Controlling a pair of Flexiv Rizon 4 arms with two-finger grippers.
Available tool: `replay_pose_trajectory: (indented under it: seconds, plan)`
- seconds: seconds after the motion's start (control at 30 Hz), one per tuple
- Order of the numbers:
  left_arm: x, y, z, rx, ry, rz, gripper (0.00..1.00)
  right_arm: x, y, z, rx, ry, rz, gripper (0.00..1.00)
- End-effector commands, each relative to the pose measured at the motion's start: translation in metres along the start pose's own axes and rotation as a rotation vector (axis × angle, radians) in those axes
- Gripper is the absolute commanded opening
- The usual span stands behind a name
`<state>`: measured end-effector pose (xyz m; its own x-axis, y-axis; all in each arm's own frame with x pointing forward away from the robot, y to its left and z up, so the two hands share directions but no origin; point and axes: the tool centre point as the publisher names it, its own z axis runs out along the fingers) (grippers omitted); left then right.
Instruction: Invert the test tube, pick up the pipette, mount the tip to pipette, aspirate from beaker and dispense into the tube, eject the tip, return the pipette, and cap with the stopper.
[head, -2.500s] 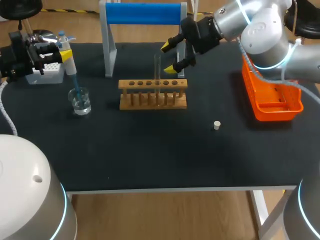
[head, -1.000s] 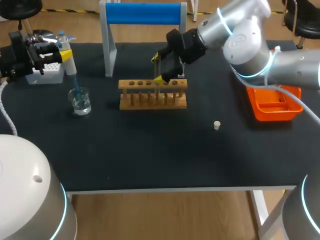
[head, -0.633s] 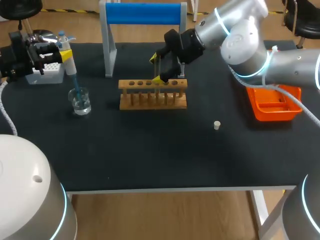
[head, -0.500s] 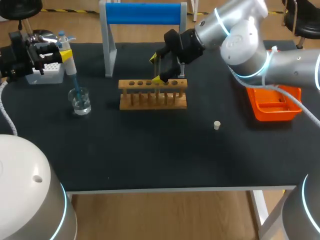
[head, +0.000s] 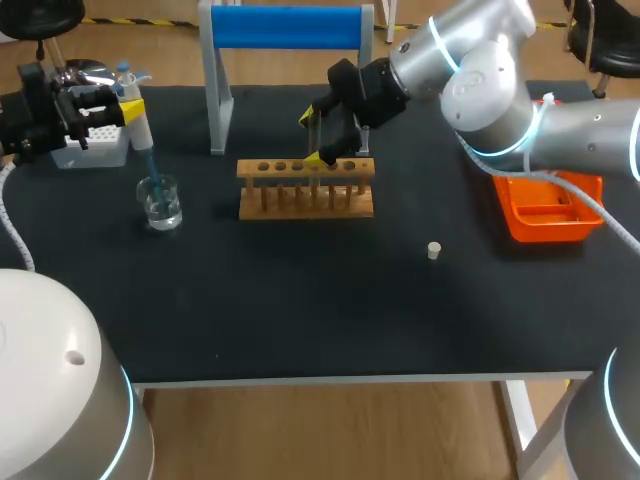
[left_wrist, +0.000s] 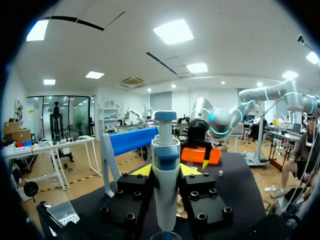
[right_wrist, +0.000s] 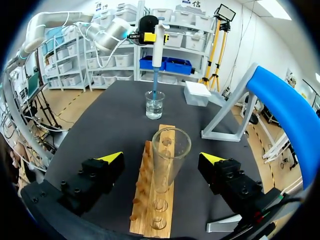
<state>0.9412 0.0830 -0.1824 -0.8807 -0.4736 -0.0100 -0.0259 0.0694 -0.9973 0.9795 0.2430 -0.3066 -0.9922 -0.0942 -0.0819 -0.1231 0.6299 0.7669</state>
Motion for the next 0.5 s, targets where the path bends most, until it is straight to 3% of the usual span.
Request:
replay_pose_trajectory:
  seconds: [0.03,0.4,0.5]
  plan:
    - [0.0010,-0.0008,-0.0002,-0.001,-0.002,0.000,0.00,0.0003,0.0003,-0.0001,0.002,-0.001,0.000,1.00]
    - [0.0010,-0.0008,-0.0002,-0.001,-0.002,0.000,0.00,0.0003,0.0003,-0.0001,0.002,-0.001,0.000,1.00]
    - [0.0038,-0.0081,-0.0032,0.001,-0.013,0.014,0.00,0.0003,0.0003,-0.0001,0.002,-0.001,0.000,1.00]
